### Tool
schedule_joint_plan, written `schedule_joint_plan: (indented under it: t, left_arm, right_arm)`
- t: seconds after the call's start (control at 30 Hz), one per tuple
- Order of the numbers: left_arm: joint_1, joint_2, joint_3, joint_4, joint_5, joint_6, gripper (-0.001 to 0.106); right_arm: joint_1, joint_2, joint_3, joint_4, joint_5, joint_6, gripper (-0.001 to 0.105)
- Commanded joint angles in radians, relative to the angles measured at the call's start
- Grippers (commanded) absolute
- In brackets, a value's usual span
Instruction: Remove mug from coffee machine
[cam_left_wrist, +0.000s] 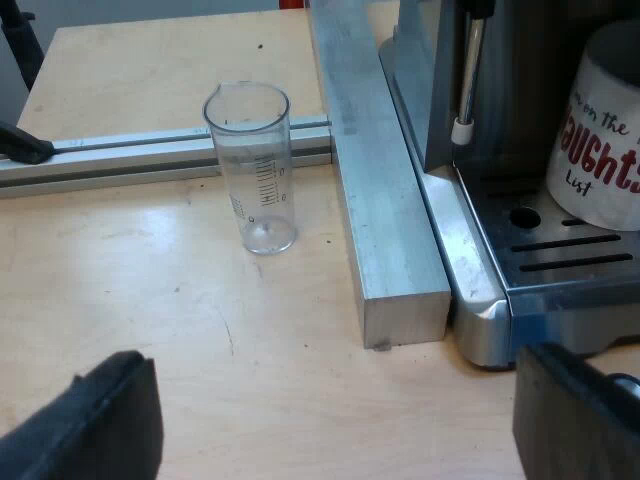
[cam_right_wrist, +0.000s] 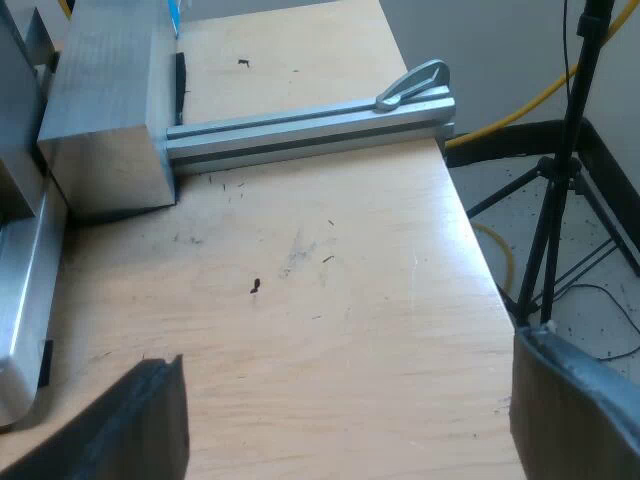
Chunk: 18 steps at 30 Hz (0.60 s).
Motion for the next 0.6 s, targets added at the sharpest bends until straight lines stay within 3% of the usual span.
schedule_joint_plan:
  t: [0.03,0.3,0.6]
  left_arm:
    - [-0.002,-0.132,0.0,-0.012,0.005,-0.009,0.074]
    - [-0.002,-0.132,-0.012,0.006,0.066,-0.009,0.074]
    - [-0.002,-0.124,-0.064,0.012,0.136,-0.054,0.079]
  right_arm:
    - [-0.005,-0.039,-0.004,0.001,-0.004,0.004,0.069]
    - [-0.005,-0.023,-0.015,0.019,-0.084,-0.013,0.069]
    - [0.054,0.107,-0.118,0.032,-0.111,-0.019,0.069]
